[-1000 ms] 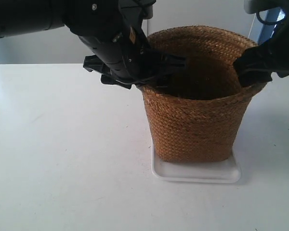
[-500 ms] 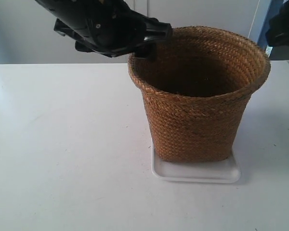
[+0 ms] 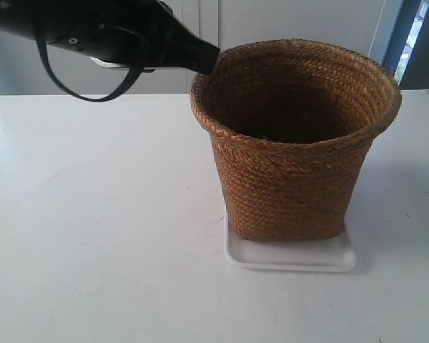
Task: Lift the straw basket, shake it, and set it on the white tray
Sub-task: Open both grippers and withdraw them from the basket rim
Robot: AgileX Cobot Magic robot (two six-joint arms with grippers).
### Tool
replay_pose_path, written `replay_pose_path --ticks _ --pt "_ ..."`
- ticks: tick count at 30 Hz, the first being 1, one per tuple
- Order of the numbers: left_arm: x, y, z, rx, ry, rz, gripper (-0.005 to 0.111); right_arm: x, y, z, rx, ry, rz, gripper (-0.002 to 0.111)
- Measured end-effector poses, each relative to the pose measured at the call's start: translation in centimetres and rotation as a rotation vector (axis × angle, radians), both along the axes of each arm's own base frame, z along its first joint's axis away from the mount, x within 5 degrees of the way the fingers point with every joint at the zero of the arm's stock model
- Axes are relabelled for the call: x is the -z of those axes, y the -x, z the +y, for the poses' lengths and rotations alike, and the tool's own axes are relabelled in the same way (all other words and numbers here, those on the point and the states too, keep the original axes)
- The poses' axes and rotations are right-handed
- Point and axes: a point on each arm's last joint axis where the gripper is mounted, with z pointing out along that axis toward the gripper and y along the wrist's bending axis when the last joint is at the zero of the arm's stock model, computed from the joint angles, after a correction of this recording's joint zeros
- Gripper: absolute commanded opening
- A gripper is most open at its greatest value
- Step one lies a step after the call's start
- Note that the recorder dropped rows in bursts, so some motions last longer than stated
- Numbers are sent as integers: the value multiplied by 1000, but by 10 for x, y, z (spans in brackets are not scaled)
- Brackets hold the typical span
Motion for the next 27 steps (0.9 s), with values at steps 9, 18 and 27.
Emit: replay_pose_path --ticks 9,18,27 --pt "26 20 11 82 52 -128 0 41 41 -3 -22 18 -65 0" --pt "41 37 21 127 107 -192 0 82 63 -5 -17 18 58 0" --pt "58 44 35 64 -2 -42 0 91 69 -6 -11 12 141 0"
